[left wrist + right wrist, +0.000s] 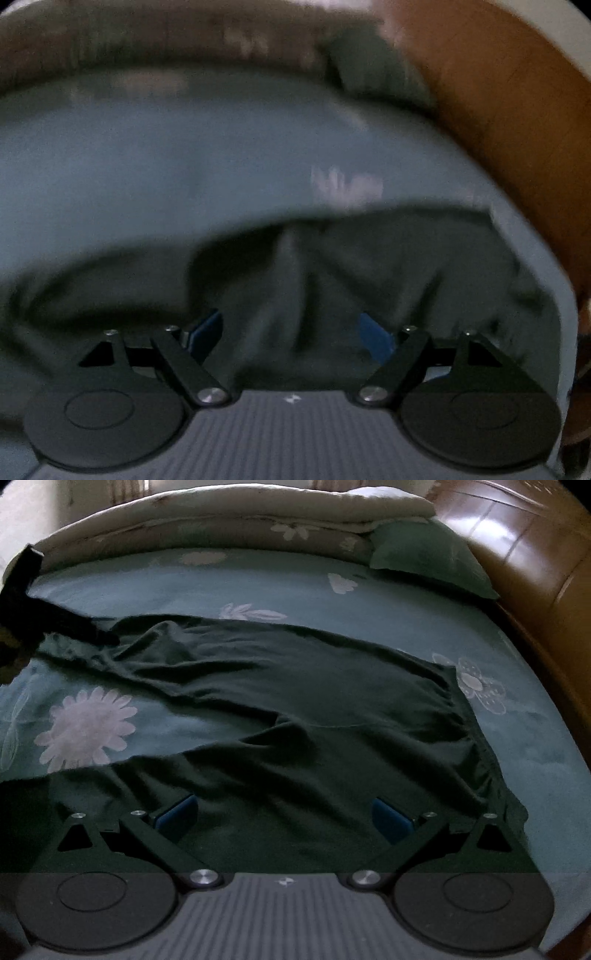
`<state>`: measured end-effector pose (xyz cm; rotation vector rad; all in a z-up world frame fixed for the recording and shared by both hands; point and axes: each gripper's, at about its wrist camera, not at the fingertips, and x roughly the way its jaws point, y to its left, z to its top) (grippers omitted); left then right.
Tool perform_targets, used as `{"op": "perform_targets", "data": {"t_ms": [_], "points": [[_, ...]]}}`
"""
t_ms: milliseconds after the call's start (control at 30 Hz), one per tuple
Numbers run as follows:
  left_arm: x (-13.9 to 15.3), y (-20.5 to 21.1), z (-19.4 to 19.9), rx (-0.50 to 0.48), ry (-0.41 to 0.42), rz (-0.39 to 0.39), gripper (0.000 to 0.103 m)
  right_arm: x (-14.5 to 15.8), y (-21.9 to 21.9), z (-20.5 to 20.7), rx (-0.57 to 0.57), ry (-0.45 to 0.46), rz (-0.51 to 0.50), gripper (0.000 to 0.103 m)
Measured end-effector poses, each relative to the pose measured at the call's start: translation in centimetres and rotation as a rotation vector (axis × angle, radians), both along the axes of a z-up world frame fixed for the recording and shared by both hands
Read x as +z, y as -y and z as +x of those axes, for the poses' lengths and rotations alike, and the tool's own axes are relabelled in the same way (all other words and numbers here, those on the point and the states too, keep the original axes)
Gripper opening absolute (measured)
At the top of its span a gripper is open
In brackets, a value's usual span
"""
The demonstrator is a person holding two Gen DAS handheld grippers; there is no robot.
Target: Fold clothes
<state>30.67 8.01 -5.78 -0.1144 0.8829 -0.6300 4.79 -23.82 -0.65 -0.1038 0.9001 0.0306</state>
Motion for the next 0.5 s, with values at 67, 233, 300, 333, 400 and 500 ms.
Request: {"op": "perform_targets", "data": {"t_ms": [67,233,300,333,400,500], "points": [[0.0,-0.1,1.7,0.051,-0.006,-0.068,0.080,0.0,-0.1,0.2,-0.006,0.000,0.013,0.102],[-3.0,0.2,3.9,0.112,-0.127,-0.098,0.080,0.8,-1.1,0.3,0.039,0.020,-0.030,0.102],[-3.8,0.4,3.3,0.091,-0.140,-0.100,0.081,1.1,-1.0,0.4,0.035,0.027,-0.045,0.102],[-3.6,0.5,2.9,0.050,-0.156,-0.089,0.081,1.3,-0.8,0.3,0.024,0.034,-0.045,0.102],[-2.6,0.5,2.7,-0.009,-0.160,-0.059,0.081,1.5,-0.1,0.2,-0.001,0.042,-0.032,0.102],[-0.9,-0.5,4.0,0.009,-0.107,-0.090,0.081,1.8,0.9,0.0,-0.038,0.053,-0.014,0.102]]}}
